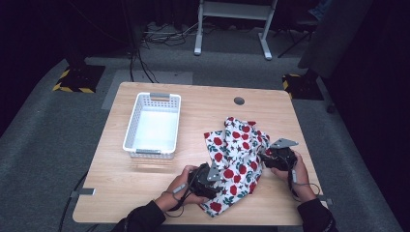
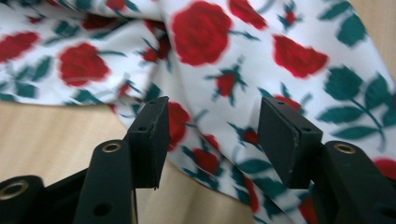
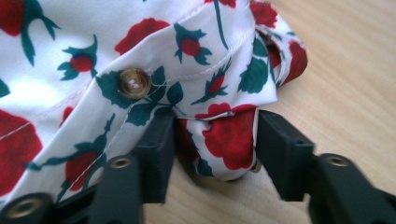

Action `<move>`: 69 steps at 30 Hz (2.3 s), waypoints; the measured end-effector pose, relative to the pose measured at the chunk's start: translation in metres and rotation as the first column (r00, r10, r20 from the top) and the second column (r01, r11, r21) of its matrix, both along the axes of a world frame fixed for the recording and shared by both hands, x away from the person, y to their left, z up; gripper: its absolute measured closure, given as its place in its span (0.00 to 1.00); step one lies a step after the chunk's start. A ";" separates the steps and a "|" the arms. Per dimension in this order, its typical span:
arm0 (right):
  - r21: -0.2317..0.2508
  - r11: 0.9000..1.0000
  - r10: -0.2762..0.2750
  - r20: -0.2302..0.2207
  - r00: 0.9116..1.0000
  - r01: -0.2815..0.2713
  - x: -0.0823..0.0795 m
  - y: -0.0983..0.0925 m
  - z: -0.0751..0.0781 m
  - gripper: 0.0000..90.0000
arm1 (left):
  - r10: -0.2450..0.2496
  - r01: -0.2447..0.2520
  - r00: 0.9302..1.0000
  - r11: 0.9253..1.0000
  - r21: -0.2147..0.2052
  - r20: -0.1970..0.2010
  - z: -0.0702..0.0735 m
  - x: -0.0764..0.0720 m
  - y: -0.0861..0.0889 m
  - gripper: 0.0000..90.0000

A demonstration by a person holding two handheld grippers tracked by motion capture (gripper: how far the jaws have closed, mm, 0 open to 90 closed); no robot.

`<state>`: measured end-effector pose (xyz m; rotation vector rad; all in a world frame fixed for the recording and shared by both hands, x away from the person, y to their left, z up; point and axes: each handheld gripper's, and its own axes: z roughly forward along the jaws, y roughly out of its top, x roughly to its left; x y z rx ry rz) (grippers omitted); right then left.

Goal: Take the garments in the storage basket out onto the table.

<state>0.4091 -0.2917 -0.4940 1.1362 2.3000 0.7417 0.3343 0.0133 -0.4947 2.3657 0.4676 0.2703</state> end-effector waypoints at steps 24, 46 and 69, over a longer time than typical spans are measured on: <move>0.192 0.949 0.252 0.017 0.967 -0.251 -0.070 0.033 0.038 0.38 | 0.026 -0.028 1.000 0.995 0.097 0.016 0.002 0.058 -0.024 0.82; 0.070 0.973 0.227 -0.162 0.960 -0.218 -0.053 0.043 0.004 0.47 | 0.211 -0.215 0.970 0.976 0.022 0.118 0.034 0.062 0.034 0.94; 0.129 0.981 0.158 -0.079 0.984 -0.147 -0.058 -0.001 0.024 0.39 | 0.157 -0.158 0.984 0.987 0.009 0.086 0.020 0.041 0.032 0.68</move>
